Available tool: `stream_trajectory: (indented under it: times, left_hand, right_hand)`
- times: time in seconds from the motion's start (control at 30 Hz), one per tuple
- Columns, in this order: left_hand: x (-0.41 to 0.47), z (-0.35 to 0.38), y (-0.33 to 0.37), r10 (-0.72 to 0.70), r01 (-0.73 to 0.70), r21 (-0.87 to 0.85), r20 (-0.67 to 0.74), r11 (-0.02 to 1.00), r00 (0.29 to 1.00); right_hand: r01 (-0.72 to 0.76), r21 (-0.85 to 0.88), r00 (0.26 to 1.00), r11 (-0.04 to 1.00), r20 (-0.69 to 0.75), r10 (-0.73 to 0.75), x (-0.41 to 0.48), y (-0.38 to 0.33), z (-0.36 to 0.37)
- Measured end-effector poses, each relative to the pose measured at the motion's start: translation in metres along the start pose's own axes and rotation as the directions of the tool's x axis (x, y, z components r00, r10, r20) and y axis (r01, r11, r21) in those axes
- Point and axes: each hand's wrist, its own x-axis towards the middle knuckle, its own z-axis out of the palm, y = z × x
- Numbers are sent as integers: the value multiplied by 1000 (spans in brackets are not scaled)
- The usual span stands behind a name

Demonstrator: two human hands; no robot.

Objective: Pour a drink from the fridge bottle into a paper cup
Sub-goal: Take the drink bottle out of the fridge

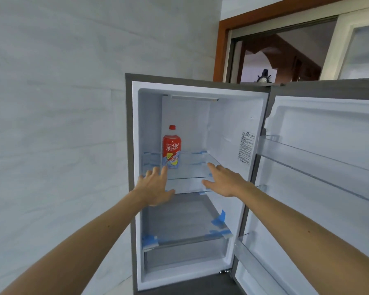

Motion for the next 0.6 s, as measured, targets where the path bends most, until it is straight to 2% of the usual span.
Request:
stream_trajectory:
  times: [0.23,0.6]
  left_hand:
    - [44,14,6,-64,64,-10,23,998,998]
    - [105,36,-9,-105,107,-67,28,992,994]
  right_hand:
    - [55,44,997,998,60,-58,44,28,20]
    - [105,82,993,991,52,-110,114,39,37]
